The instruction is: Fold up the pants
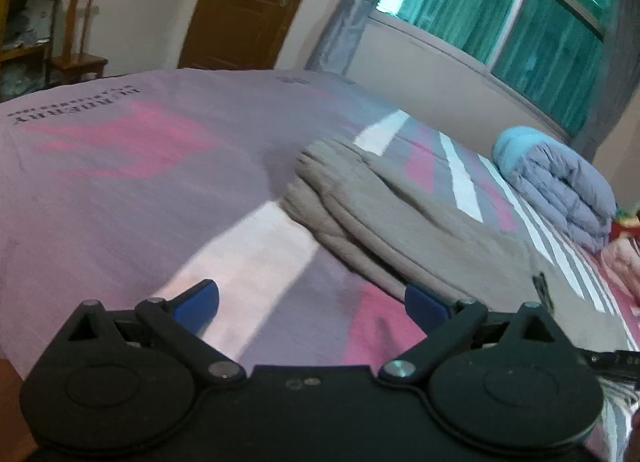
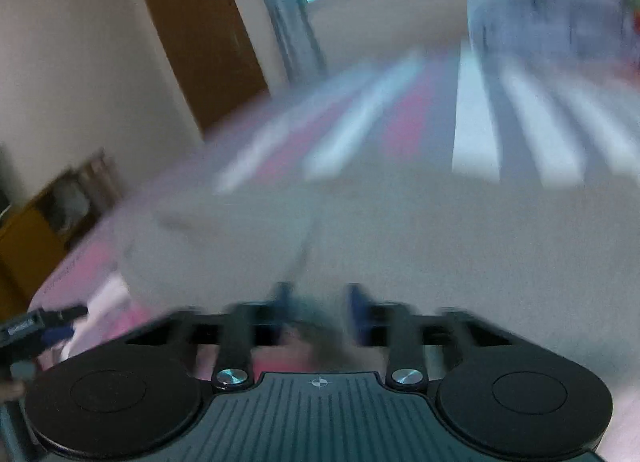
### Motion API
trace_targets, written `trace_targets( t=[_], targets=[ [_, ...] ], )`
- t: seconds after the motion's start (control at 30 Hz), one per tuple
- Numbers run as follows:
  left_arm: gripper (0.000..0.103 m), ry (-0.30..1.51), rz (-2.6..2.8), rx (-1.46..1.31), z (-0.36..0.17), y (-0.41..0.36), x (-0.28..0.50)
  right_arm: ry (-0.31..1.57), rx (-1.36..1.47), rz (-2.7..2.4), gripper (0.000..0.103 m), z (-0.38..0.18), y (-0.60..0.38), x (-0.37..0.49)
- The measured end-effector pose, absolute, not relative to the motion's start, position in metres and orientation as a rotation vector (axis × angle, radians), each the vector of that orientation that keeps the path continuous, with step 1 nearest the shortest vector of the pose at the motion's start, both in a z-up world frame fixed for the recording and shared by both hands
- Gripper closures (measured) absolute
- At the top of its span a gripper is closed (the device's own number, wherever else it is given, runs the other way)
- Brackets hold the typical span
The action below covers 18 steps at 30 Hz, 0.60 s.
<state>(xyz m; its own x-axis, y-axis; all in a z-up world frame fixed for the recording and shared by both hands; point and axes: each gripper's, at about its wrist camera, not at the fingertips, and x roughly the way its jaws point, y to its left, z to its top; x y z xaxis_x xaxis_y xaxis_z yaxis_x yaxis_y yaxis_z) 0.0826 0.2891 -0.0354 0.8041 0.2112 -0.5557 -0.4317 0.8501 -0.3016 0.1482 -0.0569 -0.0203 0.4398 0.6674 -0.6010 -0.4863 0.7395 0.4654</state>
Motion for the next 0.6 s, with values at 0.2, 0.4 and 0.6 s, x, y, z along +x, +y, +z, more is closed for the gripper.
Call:
trace_targets(
  t=[0.2, 0.4, 0.6],
  targets=[
    [0.009, 0.557, 0.325, -0.397, -0.033, 0.282, 0.090, 0.669, 0.282, 0.593, 0.083, 0.004, -0.092, 0.130],
    [0.008, 0.572, 0.306, -0.377, -0.037, 0.271, 0.103, 0.615, 0.284, 0.196, 0.083, -0.013, -0.190, 0.124],
    [0.008, 0.581, 0.292, -0.360, -0.036, 0.267, 0.121, 0.662, 0.345, 0.188, 0.083, -0.025, -0.223, 0.162]
  ],
)
